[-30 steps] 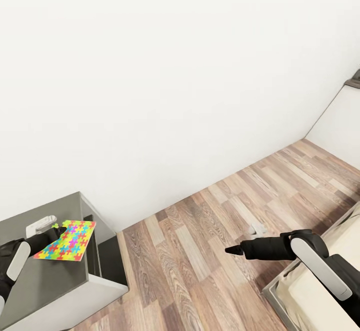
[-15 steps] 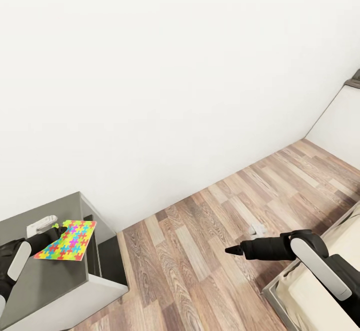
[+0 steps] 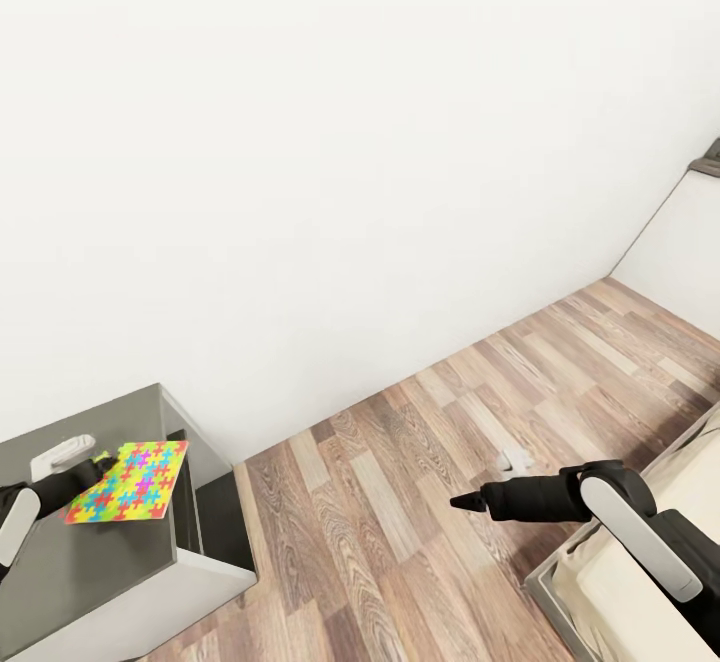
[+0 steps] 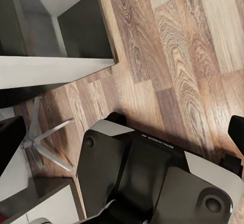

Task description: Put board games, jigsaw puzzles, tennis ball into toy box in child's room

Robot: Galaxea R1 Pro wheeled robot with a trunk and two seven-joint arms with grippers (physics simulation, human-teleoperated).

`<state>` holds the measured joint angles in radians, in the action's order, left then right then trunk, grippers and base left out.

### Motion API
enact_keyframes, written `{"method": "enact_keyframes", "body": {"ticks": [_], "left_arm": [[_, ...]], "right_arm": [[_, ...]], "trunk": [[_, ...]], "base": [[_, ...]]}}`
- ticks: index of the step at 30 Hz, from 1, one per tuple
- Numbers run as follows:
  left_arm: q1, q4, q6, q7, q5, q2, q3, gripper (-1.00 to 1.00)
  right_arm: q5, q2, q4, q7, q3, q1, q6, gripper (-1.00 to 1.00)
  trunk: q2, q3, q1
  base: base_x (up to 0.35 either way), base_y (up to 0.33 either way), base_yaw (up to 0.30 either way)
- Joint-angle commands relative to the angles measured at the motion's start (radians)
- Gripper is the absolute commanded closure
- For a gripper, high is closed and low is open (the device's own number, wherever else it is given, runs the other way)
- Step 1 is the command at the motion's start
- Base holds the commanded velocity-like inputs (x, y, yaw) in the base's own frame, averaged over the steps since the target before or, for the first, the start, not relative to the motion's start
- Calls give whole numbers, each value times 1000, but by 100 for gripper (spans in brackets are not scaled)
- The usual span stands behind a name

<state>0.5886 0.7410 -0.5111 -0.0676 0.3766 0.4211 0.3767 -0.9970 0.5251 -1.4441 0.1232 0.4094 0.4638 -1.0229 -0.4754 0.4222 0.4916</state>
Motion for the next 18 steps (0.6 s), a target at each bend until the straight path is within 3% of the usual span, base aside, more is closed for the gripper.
{"method": "enact_keyframes", "body": {"ticks": [1, 5, 9, 18], "left_arm": [[1, 1, -7, -4, 2, 0, 4, -100], [-3, 10, -9, -8, 9, 25, 53, -100], [-5, 18, -13, -12, 12, 33, 100, -100], [-9, 62, -22, -16, 15, 37, 139, -100]], "right_arm": [[11, 1, 0, 10, 1, 1, -2, -100], [11, 1, -1, 10, 4, 1, -2, -100], [11, 0, 0, 9, 6, 1, -1, -100], [11, -1, 3, 10, 9, 0, 4, -100]], "trunk": [[-2, 1, 0], [-2, 1, 0], [-2, 1, 0], [-2, 1, 0]], "base": [[0, 0, 0], [0, 0, 0], [0, 0, 0], [0, 0, 0]]}}
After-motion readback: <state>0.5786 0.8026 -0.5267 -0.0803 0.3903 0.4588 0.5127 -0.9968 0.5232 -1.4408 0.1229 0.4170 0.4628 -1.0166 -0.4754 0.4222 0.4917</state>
